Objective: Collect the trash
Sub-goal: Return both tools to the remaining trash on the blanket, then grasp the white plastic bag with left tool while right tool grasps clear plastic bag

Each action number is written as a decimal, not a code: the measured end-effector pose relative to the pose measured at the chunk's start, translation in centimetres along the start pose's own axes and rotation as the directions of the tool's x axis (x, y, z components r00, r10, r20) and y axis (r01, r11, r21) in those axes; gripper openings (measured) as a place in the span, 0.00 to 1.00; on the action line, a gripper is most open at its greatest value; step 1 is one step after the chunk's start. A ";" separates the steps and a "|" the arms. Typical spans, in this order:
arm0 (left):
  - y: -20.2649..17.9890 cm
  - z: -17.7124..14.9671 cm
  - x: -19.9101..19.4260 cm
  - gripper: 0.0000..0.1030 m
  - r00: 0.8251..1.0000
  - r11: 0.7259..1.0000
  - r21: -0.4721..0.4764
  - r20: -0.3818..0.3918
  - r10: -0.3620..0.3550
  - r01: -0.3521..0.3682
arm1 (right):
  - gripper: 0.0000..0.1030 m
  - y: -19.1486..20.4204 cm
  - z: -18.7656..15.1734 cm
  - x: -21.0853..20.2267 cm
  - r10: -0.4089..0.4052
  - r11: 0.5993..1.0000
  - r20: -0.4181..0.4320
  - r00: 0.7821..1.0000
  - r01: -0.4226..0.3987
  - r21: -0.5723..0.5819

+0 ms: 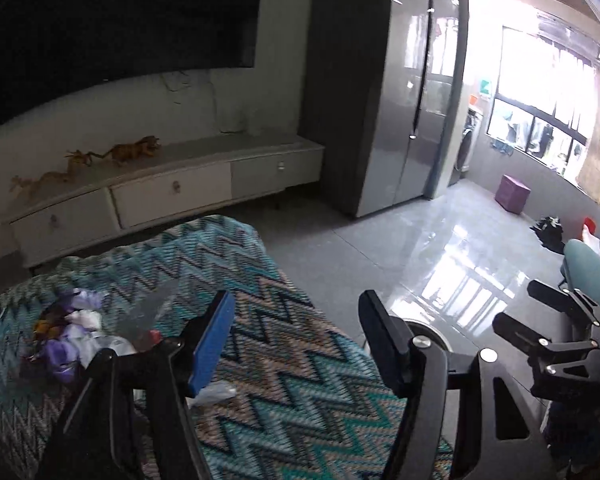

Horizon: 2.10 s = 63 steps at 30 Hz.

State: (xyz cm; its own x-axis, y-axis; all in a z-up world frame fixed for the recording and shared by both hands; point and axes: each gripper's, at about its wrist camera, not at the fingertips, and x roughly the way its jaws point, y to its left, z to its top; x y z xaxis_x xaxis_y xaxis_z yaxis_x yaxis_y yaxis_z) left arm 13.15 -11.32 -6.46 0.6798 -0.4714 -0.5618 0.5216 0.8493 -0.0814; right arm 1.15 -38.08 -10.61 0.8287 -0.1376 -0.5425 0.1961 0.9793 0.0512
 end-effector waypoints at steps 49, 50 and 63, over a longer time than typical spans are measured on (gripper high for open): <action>20.9 -8.7 10.2 0.71 0.959 0.854 -0.504 -0.284 -0.020 -0.132 | 0.92 23.7 -3.7 15.0 0.479 0.724 -0.354 0.803 -0.590 -0.358; 20.9 -8.8 10.2 0.71 0.960 0.853 -0.507 -0.280 -0.024 -0.127 | 0.92 24.1 -3.7 15.3 0.490 0.711 -0.361 0.793 -0.604 -0.360; 19.8 -10.9 7.5 0.42 0.968 0.853 -0.518 -0.239 -0.075 -0.062 | 0.45 24.7 -5.6 17.2 0.529 0.667 -0.445 0.722 -0.678 -0.308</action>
State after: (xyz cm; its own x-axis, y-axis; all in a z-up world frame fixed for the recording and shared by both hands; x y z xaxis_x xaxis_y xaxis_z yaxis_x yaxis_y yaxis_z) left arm 22.99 4.51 -21.23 0.4956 -0.4633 -0.7347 0.1360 0.8768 -0.4612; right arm 17.28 -15.47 -23.33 0.4691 0.4848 -0.7382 -0.5930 0.7923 0.1435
